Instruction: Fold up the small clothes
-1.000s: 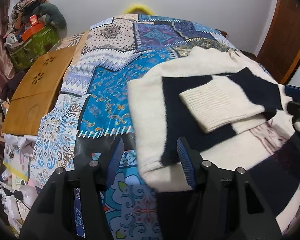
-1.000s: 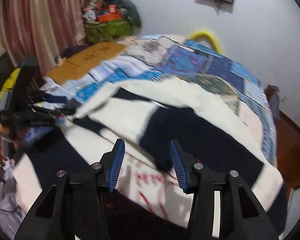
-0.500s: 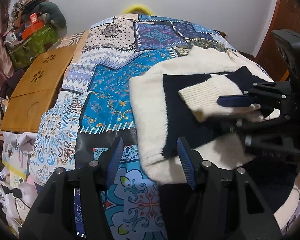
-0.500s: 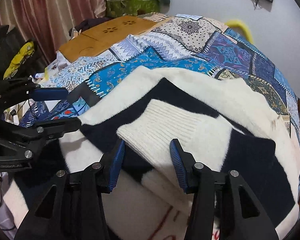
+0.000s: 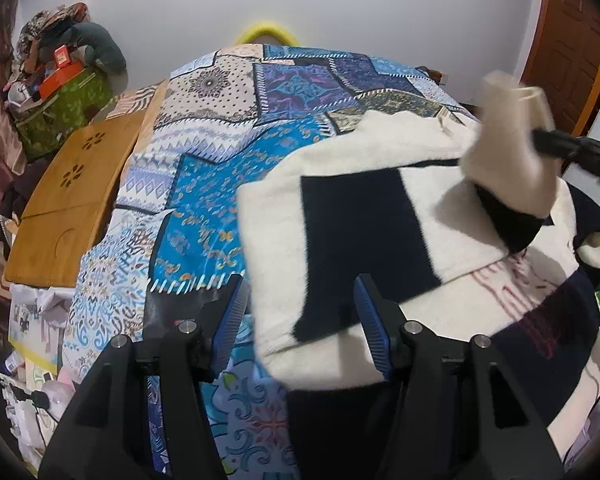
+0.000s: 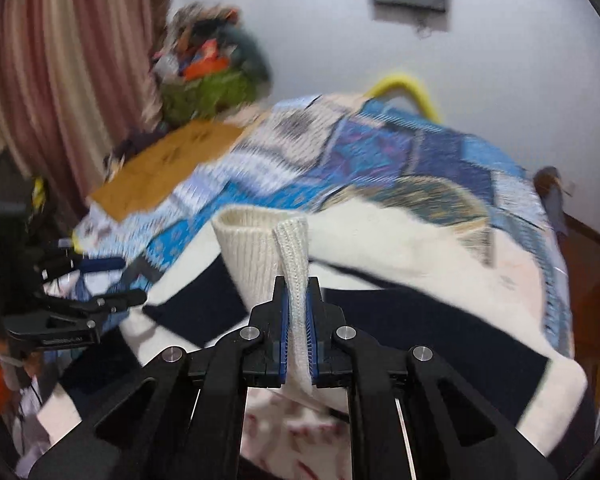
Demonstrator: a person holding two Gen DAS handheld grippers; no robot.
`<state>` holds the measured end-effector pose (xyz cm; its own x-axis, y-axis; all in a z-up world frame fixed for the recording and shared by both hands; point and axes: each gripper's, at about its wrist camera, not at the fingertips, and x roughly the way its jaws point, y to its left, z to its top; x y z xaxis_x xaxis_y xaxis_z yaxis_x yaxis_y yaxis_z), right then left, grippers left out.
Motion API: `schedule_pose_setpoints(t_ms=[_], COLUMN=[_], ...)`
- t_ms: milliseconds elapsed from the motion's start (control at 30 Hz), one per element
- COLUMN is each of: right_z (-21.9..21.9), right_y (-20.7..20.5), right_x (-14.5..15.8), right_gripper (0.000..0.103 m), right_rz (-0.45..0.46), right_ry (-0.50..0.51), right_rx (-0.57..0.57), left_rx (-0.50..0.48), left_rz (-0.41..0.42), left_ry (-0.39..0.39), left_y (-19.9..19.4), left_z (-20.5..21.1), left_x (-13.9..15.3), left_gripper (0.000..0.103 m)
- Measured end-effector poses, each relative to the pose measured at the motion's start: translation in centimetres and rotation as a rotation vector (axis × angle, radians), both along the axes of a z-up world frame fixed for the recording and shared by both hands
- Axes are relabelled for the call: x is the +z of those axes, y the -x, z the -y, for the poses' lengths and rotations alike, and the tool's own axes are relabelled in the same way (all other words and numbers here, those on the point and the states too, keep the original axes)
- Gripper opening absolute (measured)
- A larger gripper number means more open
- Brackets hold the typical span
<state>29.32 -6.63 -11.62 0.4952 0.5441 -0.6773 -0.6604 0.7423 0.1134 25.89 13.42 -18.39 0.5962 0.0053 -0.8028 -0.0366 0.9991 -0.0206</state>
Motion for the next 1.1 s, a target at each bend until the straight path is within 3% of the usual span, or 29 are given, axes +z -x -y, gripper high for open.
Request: schedule_pose_setpoints(t_ms=[200,433,667,867,933,1100], right_z=[7.7,14.3,17.2,19.4,20.9,24.7], right_y=[-0.1,-0.6,-1.6,-0.4,0.1,0.9], right_x=[1.6,-1.2,-4.3,-2.8,-1.5,0.7], right_gripper=[0.007,0.007,0.008,0.013,0.015,0.040], right_rz=[0.026,-0.039,-0.154,-0.129,-0.104,-0.039], right_ry=[-0.070,-0.043,-0.036,-0.070,-0.089,-0.104], right_rx=[-0.173,-0.320,-0.368,-0.394,-0.410,-0.480], left_rx=[-0.006,0.029,0.072,0.076,0.062,0.009], left_rz=[-0.021,-0.103,-0.136,-0.144,-0.125,-0.061], left_ry=[-0.002,-0.042,-0.036,-0.070,-0.071,-0.048], left_y=[-1.5,-3.3,-3.5,-3.7,-3.8,-4.6], left_z=[1.6,2.1,1.0,1.4,2.1,4.9], left_x=[-0.6,-3.4,-4.6,-4.0,-3.1,0.0], left_gripper=[0.055,0.055,0.057,0.057,0.057,0.057])
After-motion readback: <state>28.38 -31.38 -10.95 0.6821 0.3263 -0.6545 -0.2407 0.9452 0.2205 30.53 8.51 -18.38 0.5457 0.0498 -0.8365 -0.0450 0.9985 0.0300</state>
